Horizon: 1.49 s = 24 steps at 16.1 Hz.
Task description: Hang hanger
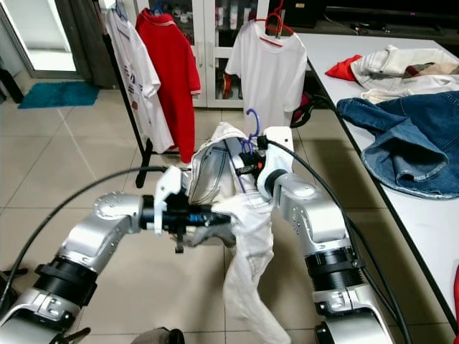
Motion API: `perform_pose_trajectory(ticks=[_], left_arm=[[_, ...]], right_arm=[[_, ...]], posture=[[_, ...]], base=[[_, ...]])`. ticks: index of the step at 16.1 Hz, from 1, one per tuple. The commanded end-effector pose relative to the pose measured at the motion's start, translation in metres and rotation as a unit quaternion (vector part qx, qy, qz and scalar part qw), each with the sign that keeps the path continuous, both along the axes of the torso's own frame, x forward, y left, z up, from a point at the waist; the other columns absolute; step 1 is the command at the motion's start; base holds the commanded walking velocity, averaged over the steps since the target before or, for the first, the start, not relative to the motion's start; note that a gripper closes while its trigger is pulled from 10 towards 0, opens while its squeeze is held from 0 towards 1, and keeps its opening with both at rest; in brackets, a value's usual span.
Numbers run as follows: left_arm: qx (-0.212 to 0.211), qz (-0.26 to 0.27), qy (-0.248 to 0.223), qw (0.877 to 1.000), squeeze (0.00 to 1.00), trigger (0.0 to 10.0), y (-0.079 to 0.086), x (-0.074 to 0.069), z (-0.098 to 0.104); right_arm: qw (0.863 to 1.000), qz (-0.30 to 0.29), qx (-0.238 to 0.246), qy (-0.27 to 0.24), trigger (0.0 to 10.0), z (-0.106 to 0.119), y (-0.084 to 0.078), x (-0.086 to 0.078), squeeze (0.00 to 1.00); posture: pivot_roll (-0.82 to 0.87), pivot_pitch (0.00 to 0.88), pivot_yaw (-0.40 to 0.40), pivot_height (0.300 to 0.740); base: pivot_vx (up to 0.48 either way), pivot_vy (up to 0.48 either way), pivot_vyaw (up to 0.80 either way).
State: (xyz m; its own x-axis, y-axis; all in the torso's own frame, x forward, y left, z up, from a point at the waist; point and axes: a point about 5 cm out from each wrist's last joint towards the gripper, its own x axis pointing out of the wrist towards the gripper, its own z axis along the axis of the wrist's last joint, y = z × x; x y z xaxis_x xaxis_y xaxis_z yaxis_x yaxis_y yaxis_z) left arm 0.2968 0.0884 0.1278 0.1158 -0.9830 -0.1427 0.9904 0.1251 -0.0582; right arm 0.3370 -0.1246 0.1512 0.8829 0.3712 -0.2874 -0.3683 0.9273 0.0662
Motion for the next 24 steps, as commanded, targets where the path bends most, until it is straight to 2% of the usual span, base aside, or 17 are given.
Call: perform_pose_trajectory(ticks=[1,4,7,8,9,10,11,12,13,14,15,16,17,20,21,23,24], left_arm=[[-0.017,0.017,-0.025,0.999,0.0,0.0,0.008,0.005,0.015],[-0.012,0.05,-0.035,0.998,0.0,0.0,0.024,0.013,0.025],[0.114,0.088,-0.008,0.99,0.0,0.0,0.038,0.015,-0.009],[0.153,0.127,0.003,0.98,0.0,0.0,0.044,0.019,-0.022],[0.199,0.211,0.021,0.957,0.0,0.0,0.055,0.03,-0.04],[0.214,0.241,0.027,0.946,0.0,0.0,0.059,0.033,-0.046],[0.232,0.28,0.042,0.931,0.0,0.0,0.066,0.036,-0.053],[0.232,0.28,0.042,0.931,0.0,0.0,0.066,0.036,-0.053],[0.249,0.305,0.058,0.917,0.0,0.0,0.07,0.035,-0.064],[0.259,0.313,0.067,0.911,0.0,0.0,0.07,0.034,-0.072],[0.261,0.314,0.067,0.91,0.0,0.0,0.07,0.033,-0.074],[0.241,0.307,0.059,0.919,0.0,3.5,0.063,0.034,-0.074],[0.23,0.311,0.052,0.921,0.0,10.0,0.06,0.035,-0.073],[0.157,0.315,0.053,0.935,0.0,10.0,0.05,0.042,-0.061],[0.151,0.318,0.047,0.935,1.0,10.0,0.05,0.043,-0.059],[0.14,0.296,0.056,0.943,1.0,10.0,0.05,0.042,-0.057],[0.136,0.288,0.043,0.947,1.0,10.0,0.051,0.042,-0.055]], right_arm=[[0.999,-0.015,0.002,-0.031,10.0,0.014,-0.009,0.006,0.0],[0.999,-0.021,0.0,-0.034,10.0,0.015,-0.015,0.007,0.0],[0.999,-0.015,0.002,-0.043,10.0,0.021,-0.015,0.007,0.0],[0.999,-0.01,0.004,-0.048,10.0,0.024,-0.014,0.006,0.0],[0.998,0.002,0.009,-0.056,10.0,0.031,-0.012,0.004,0.0],[0.998,0.006,0.01,-0.059,10.0,0.034,-0.011,0.003,0.0],[0.998,0.011,0.014,-0.062,10.0,0.038,-0.011,0.002,0.0],[0.998,0.011,0.014,-0.062,10.0,0.038,-0.011,0.002,0.0],[0.998,0.013,0.019,-0.064,10.0,0.04,-0.011,0.0,0.0],[0.998,0.013,0.022,-0.065,10.0,0.041,-0.012,-0.001,0.0],[0.998,0.013,0.022,-0.065,10.0,0.041,-0.012,-0.001,0.0],[0.998,0.015,0.022,-0.062,10.0,0.04,-0.012,-0.003,0.0],[0.998,0.015,0.021,-0.06,10.0,0.04,-0.012,-0.004,0.0],[0.999,0.02,0.018,-0.043,10.0,0.032,-0.009,-0.006,0.0],[0.999,0.02,0.017,-0.043,10.0,0.032,-0.009,-0.005,0.0],[0.999,0.016,0.012,-0.033,10.0,0.029,-0.01,-0.004,0.0],[0.999,0.012,0.006,-0.029,10.0,0.027,-0.011,-0.004,0.0]], posture=[[-0.08,0.049,0.026,0.74],[-0.07,0.05,0.027,0.74],[-0.07,0.047,0.028,0.74],[-0.08,0.046,0.029,0.74],[-0.08,0.042,0.027,0.74],[-0.08,0.04,0.027,0.74],[-0.08,0.039,0.028,0.74],[-0.08,0.039,0.028,0.74],[-0.09,0.035,0.029,0.74],[-0.09,0.034,0.03,0.74],[-0.09,0.033,0.031,0.74],[-0.09,0.031,0.032,0.74],[-0.1,0.03,0.032,0.74],[-0.09,0.03,0.028,0.74],[-0.09,0.032,0.026,0.74],[-0.09,0.034,0.021,0.74],[-0.09,0.034,0.02,0.74]], base=[[0.0,0.0,0.0],[0.0,0.0,0.0],[0.0,0.0,0.0],[0.0,0.0,0.0],[0.0,0.0,0.0],[0.0,0.0,0.0],[0.0,0.0,0.0],[0.0,0.0,0.0],[0.0,0.0,0.0],[0.0,0.0,0.0],[0.0,0.0,0.0],[0.0,0.0,0.0],[0.0,0.0,0.0],[0.0,0.0,0.0],[0.0,0.0,0.0],[0.0,0.0,0.0],[0.0,0.0,0.0]])
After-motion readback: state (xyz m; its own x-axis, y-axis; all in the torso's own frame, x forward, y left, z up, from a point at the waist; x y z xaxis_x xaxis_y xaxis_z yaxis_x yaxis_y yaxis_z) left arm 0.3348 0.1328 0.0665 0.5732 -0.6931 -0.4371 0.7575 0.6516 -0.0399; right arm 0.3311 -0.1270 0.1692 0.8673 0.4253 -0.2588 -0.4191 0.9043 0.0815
